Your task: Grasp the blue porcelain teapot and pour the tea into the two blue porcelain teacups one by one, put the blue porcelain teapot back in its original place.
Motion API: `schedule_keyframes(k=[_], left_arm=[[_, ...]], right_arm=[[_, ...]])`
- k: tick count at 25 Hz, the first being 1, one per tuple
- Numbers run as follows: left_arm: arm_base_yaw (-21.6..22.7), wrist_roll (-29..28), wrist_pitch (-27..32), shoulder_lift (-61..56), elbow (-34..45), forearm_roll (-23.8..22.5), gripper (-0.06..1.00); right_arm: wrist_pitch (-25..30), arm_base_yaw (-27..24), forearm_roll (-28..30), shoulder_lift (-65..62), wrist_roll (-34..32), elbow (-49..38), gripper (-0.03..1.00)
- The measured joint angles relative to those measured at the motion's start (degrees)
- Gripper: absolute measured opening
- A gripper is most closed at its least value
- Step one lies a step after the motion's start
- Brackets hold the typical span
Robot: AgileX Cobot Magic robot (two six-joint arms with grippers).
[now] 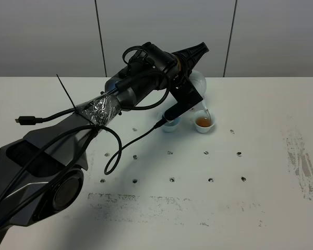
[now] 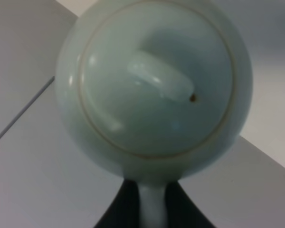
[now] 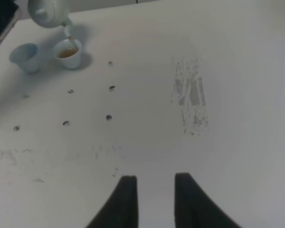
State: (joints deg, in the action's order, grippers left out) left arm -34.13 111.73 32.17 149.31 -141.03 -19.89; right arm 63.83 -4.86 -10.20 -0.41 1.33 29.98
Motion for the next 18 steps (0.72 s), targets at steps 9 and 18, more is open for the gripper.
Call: schedule_keyframes(k=[9, 18], left_arm=[[-0.2, 0.0, 0.1, 0.0, 0.0, -0.6, 0.13], [-0.2, 0.0, 0.4, -0.6, 0.0, -1.5, 0.13]], right_arm=[[0.0, 0.0, 0.0, 0.0, 0.0, 0.0, 0.21], [0.0, 0.0, 0.0, 0.0, 0.0, 0.0, 0.21]])
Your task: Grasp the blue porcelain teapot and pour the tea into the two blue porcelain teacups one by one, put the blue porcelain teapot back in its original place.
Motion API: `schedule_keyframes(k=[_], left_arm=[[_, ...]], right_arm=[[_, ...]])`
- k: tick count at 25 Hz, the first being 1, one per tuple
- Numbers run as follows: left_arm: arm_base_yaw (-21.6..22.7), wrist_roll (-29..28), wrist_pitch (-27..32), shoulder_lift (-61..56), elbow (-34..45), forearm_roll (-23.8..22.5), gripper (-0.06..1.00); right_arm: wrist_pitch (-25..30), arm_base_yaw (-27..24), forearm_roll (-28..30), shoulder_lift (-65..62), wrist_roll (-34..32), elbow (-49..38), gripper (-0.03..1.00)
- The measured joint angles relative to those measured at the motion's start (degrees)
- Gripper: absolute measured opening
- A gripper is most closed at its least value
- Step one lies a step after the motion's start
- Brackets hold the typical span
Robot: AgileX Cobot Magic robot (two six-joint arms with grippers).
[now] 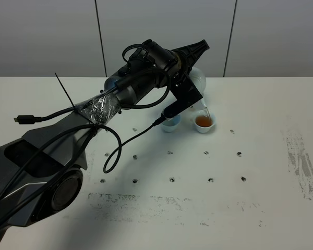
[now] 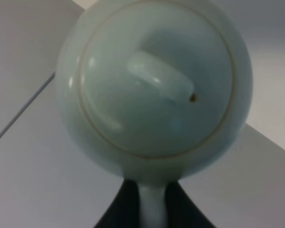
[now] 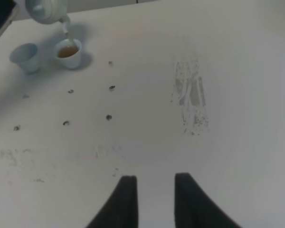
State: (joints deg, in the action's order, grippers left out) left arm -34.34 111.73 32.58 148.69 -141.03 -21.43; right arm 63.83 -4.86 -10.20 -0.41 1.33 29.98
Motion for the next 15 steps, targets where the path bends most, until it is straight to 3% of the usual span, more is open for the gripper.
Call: schedule_keyframes(k=[15], left_arm=[[0.0, 0.0, 0.2, -0.3, 0.6, 0.1, 0.13]], right_arm=[[0.0, 0.0, 0.0, 0.0, 0.0, 0.0, 0.21]])
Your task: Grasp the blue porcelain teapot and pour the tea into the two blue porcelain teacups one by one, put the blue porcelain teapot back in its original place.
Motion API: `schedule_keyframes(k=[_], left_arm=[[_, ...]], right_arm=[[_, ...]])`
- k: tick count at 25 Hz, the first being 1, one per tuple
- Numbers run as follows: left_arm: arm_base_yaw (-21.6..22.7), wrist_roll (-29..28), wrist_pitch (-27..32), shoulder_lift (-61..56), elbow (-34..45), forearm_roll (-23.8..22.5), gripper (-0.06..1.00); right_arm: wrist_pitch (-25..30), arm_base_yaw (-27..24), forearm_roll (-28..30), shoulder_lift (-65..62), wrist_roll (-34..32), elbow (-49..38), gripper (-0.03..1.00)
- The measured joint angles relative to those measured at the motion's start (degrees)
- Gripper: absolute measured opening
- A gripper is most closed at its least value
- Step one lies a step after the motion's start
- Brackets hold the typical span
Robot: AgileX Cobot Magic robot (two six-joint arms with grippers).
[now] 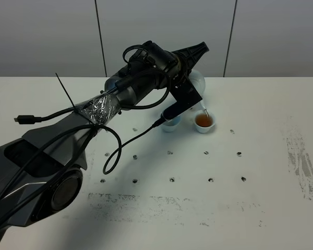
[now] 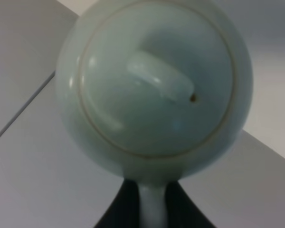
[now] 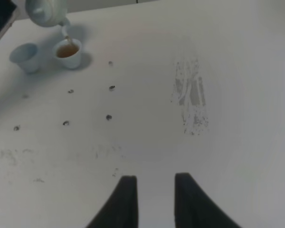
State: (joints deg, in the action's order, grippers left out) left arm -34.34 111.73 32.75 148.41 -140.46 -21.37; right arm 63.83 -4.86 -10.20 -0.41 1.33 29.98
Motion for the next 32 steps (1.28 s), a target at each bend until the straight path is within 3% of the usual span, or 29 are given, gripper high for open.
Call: schedule_keyframes(k=[4, 11, 25, 32], left_arm=[[0.0, -0.9, 0.3, -0.8, 0.0, 0.0, 0.13], [0.0, -8.3, 1.4, -1.0, 0.0, 0.0, 0.13], [0.2, -13.0, 6.8, -1.4, 0.0, 1.6, 0.13], [1.1, -19.6, 10.0, -3.5, 0.0, 2.9, 0.13]], right_arm=[[0.0, 0.0, 0.0, 0.0, 0.0, 0.0, 0.21], [0.0, 0.0, 0.0, 0.0, 0.0, 0.0, 0.21], [0.0, 0.0, 0.0, 0.0, 0.0, 0.0, 0.21], [0.0, 0.0, 0.0, 0.0, 0.0, 0.0, 0.21]])
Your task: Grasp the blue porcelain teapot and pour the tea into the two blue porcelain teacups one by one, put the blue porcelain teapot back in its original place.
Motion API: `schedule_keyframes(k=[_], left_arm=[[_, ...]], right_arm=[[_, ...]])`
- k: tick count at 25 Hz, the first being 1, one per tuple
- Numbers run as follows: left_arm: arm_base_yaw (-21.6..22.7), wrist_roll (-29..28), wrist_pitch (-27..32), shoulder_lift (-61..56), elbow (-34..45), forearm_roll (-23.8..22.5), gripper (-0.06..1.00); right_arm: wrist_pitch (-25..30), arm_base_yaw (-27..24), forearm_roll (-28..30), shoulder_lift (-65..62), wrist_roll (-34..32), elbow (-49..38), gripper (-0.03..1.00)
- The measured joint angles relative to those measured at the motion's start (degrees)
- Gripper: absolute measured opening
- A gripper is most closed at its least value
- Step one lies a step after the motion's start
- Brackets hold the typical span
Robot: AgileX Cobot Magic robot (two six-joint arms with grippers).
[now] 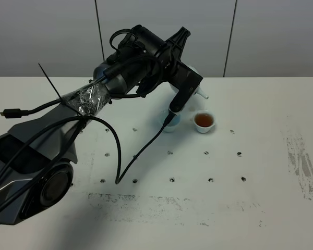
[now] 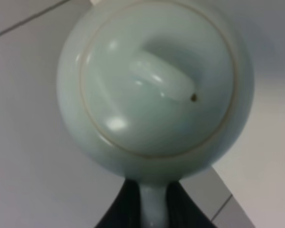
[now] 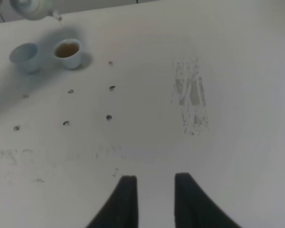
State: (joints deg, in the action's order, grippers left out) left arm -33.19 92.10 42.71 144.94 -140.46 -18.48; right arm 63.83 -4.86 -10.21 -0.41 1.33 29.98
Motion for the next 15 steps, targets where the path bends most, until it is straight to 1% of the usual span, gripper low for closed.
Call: schedule_keyframes(k=[6, 12, 14, 15], left_arm=[[0.0, -4.7, 6.0, -1.2, 0.0, 6.2, 0.13], [0.0, -12.2, 10.2, -4.7, 0.3, 9.8, 0.13], [0.0, -13.9, 10.7, -7.4, 2.7, 11.3, 0.13], [0.0, -14.4, 10.6, -9.4, 5.2, 12.2, 0.13]], right_arm=[[0.0, 0.0, 0.0, 0.0, 0.0, 0.0, 0.21], [-0.1, 0.0, 0.0, 0.0, 0.0, 0.0, 0.21], [-0.1, 0.0, 0.0, 0.0, 0.0, 0.0, 0.21], [-0.1, 0.0, 0.0, 0.0, 0.0, 0.0, 0.21]])
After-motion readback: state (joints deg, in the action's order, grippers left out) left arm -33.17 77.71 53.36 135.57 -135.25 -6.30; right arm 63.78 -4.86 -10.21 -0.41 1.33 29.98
